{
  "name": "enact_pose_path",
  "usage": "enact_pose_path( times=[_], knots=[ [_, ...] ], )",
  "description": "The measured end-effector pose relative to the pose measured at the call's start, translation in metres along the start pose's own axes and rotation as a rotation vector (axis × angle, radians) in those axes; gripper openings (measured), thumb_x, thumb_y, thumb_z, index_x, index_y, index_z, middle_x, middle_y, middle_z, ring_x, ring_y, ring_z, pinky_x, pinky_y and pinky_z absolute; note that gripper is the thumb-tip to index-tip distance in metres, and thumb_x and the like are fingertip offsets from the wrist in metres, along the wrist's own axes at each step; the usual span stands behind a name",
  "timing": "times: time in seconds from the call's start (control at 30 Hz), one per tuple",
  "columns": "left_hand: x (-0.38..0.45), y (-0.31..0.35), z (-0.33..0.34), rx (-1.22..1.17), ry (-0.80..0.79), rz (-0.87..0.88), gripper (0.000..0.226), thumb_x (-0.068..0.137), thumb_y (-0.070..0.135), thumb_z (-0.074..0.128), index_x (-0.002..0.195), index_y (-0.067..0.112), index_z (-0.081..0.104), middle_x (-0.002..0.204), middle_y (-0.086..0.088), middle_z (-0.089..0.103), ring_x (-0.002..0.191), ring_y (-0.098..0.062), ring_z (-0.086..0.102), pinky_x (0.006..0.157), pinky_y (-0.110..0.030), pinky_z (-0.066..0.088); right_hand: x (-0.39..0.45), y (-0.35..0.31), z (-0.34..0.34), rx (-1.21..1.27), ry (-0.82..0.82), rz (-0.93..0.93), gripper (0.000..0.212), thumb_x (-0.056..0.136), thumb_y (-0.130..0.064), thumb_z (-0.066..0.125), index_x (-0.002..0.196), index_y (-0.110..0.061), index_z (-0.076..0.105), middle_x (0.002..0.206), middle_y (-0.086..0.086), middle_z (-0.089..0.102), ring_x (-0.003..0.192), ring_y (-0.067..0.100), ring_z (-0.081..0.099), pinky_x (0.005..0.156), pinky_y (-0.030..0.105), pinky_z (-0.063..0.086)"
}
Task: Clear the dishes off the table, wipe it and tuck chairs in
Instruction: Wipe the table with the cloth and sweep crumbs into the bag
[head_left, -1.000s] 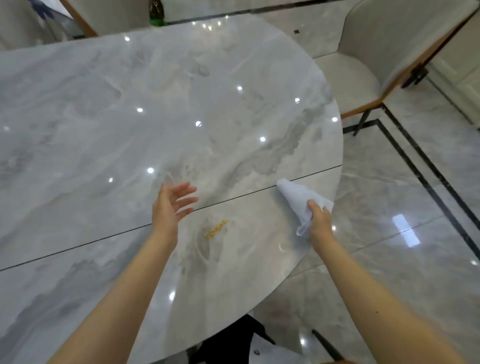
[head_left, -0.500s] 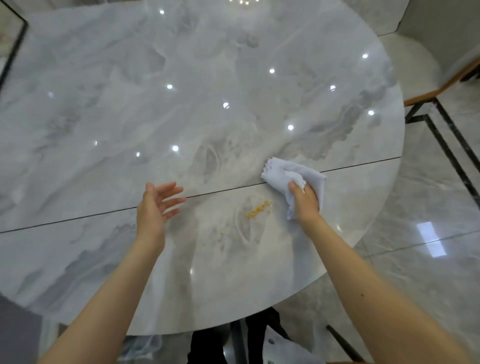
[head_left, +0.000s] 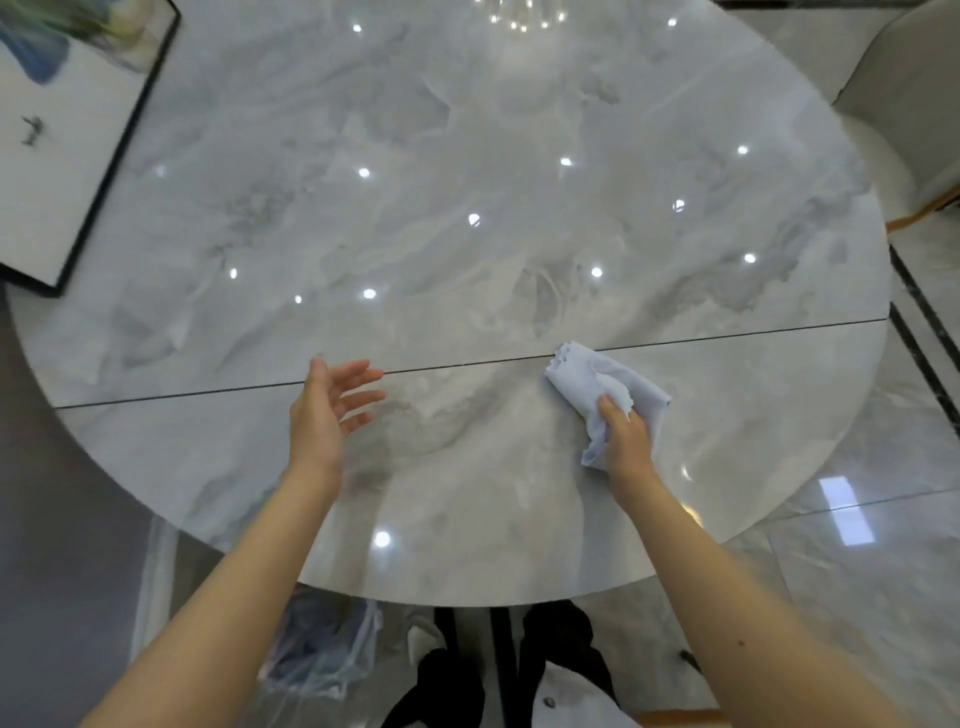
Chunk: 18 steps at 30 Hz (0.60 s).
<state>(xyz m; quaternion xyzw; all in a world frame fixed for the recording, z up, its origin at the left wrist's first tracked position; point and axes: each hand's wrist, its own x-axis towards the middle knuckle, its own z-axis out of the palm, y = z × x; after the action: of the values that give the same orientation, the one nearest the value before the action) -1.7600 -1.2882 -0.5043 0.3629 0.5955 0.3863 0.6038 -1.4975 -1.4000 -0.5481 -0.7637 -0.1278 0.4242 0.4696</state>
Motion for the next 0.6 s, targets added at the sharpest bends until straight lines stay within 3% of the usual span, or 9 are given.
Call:
enact_pose_path(
  times=[0.1, 0.17, 0.3, 0.43, 0.5, 0.6],
  knots=[
    [0.0, 0.0, -0.027, -0.012, 0.01, 0.0, 0.051, 0.101, 0.043, 0.02, 0.094, 0.018, 0.064, 0.097, -0.002, 0.068, 0.082, -0.019, 0.064, 0.072, -0.03, 0.046, -0.018, 0.007, 0.025, 0.003, 0.011, 0.009, 0.052, 0.084, -0.046, 0.049, 0.119, -0.007, 0.054, 0.084, 0.017, 0.058, 0.073, 0.023, 0.056, 0.059, 0.015, 0.043],
    [0.0, 0.001, -0.047, -0.021, 0.028, 0.005, 0.051, 0.101, 0.043, 0.019, 0.095, 0.019, 0.064, 0.097, -0.001, 0.069, 0.082, -0.018, 0.065, 0.072, -0.03, 0.046, -0.033, 0.007, 0.045, -0.003, 0.015, -0.006, 0.046, 0.086, -0.042, 0.049, 0.12, -0.011, 0.053, 0.096, 0.019, 0.06, 0.071, 0.016, 0.056, 0.055, 0.013, 0.043],
    [0.001, 0.004, -0.083, -0.031, 0.074, 0.018, 0.051, 0.102, 0.042, 0.019, 0.095, 0.019, 0.064, 0.099, -0.002, 0.068, 0.085, -0.019, 0.065, 0.075, -0.031, 0.048, -0.051, 0.005, 0.082, -0.019, 0.037, -0.064, 0.039, 0.072, -0.044, 0.043, 0.1, -0.021, 0.055, 0.098, 0.021, 0.063, 0.089, 0.03, 0.059, 0.078, 0.033, 0.046],
    [0.001, 0.006, -0.114, -0.063, 0.132, 0.028, 0.051, 0.101, 0.043, 0.019, 0.096, 0.02, 0.064, 0.098, -0.001, 0.069, 0.085, -0.018, 0.065, 0.075, -0.031, 0.048, -0.061, 0.002, 0.114, -0.006, 0.006, -0.083, 0.016, 0.089, -0.029, 0.05, 0.103, -0.02, 0.052, 0.098, 0.009, 0.056, 0.081, 0.017, 0.052, 0.063, 0.015, 0.041],
    [0.003, 0.007, -0.131, -0.082, 0.165, 0.024, 0.051, 0.101, 0.042, 0.018, 0.096, 0.019, 0.064, 0.097, -0.001, 0.069, 0.083, -0.017, 0.065, 0.075, -0.032, 0.047, -0.064, 0.0, 0.132, -0.01, -0.029, -0.093, 0.01, 0.093, -0.026, 0.047, 0.098, -0.02, 0.054, 0.094, 0.011, 0.056, 0.073, 0.013, 0.053, 0.06, 0.018, 0.042],
    [0.005, 0.004, -0.153, -0.107, 0.208, 0.008, 0.052, 0.102, 0.042, 0.018, 0.096, 0.018, 0.064, 0.095, -0.001, 0.068, 0.081, -0.017, 0.064, 0.072, -0.03, 0.047, -0.071, -0.004, 0.159, -0.033, -0.06, -0.082, 0.024, 0.084, -0.033, 0.047, 0.103, -0.02, 0.056, 0.099, 0.014, 0.06, 0.081, 0.018, 0.057, 0.066, 0.021, 0.045]
  ],
)
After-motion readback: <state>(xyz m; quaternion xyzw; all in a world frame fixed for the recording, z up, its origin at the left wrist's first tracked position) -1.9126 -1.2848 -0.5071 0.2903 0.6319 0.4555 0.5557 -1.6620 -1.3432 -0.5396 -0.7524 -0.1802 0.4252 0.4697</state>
